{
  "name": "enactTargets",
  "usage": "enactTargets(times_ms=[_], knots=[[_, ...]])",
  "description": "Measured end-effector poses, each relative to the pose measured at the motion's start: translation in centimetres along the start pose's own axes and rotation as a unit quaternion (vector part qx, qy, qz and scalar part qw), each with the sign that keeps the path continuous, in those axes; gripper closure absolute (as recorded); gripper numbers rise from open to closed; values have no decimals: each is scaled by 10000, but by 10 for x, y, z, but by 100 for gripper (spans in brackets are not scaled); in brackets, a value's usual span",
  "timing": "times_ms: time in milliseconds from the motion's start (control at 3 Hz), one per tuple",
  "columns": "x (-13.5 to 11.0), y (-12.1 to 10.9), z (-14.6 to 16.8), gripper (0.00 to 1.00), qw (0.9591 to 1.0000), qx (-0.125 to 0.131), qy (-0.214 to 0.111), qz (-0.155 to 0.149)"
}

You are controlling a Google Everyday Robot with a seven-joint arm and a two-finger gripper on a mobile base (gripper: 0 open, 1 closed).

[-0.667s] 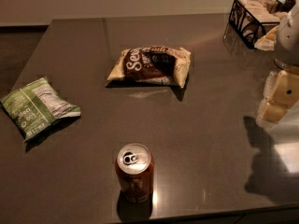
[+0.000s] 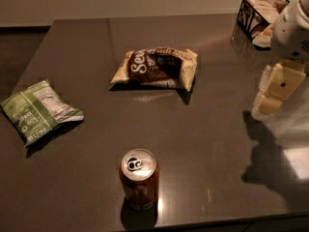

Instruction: Move brown chip bag near coke can

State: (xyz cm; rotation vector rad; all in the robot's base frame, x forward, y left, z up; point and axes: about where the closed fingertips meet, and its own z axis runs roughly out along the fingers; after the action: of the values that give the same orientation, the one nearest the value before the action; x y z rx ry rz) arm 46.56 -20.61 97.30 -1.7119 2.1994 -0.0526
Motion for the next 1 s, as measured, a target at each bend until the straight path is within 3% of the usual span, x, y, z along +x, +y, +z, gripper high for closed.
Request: enactTargets(times_ms=[333,667,1000], knots=[[-21,-30,25,0,9996,-79,-236,98],[-49,-57,52,0,9971,-238,-621,372],[-93,-73,94,0,9925,-510,-974,530]])
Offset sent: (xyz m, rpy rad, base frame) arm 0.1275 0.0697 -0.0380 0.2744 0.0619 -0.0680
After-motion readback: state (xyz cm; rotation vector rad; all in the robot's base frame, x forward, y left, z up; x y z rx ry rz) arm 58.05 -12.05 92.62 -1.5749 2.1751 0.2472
